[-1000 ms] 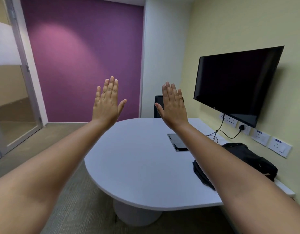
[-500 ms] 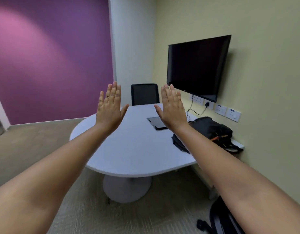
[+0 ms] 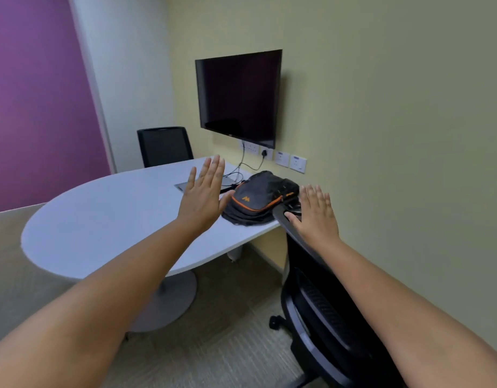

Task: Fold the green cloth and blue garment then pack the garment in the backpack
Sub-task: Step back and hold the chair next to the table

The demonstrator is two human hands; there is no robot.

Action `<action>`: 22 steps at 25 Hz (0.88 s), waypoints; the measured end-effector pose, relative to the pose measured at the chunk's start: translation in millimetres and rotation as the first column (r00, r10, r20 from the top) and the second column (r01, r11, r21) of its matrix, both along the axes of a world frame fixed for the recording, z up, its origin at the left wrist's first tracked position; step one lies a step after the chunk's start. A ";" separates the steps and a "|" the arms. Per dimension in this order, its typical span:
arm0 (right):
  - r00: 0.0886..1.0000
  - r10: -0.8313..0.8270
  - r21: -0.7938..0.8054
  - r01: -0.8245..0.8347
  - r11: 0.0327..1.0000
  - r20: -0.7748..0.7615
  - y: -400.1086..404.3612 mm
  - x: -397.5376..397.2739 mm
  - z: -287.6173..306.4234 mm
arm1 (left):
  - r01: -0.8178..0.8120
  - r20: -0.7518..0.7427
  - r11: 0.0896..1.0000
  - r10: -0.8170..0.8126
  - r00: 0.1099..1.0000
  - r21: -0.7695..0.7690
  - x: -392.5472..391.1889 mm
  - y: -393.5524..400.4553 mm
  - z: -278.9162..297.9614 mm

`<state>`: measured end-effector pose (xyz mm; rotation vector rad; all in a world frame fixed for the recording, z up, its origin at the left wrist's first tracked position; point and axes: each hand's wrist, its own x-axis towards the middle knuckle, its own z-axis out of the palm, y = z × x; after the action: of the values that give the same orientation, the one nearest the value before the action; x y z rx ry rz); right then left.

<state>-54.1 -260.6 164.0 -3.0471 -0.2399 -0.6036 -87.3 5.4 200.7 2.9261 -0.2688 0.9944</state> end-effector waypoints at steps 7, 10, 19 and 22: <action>0.770 -0.346 0.267 0.543 0.796 -0.535 -86.6 -31.4 -63.4 | 0.335 -0.403 0.942 -0.304 0.863 0.007 22.6 -97.0 -18.2; 0.696 -0.195 0.294 0.517 0.804 -0.692 -91.1 -35.9 -66.4 | 0.444 -0.623 0.896 -0.334 0.707 0.024 20.0 -134.8 -37.7; 0.719 -0.057 0.275 0.336 0.901 -0.692 -119.0 -76.5 -63.6 | 0.561 -0.690 0.828 -0.422 0.589 -0.027 29.3 -221.2 -79.1; 0.722 -0.034 0.252 0.285 0.925 -0.691 -144.8 -96.2 -61.9 | 0.580 -0.743 0.814 -0.406 0.532 -0.029 29.6 -239.0 -93.1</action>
<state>-150.3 -405.4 102.1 -2.7124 0.1504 0.4589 -57.7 -233.6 107.6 2.8294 -1.1376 -0.3265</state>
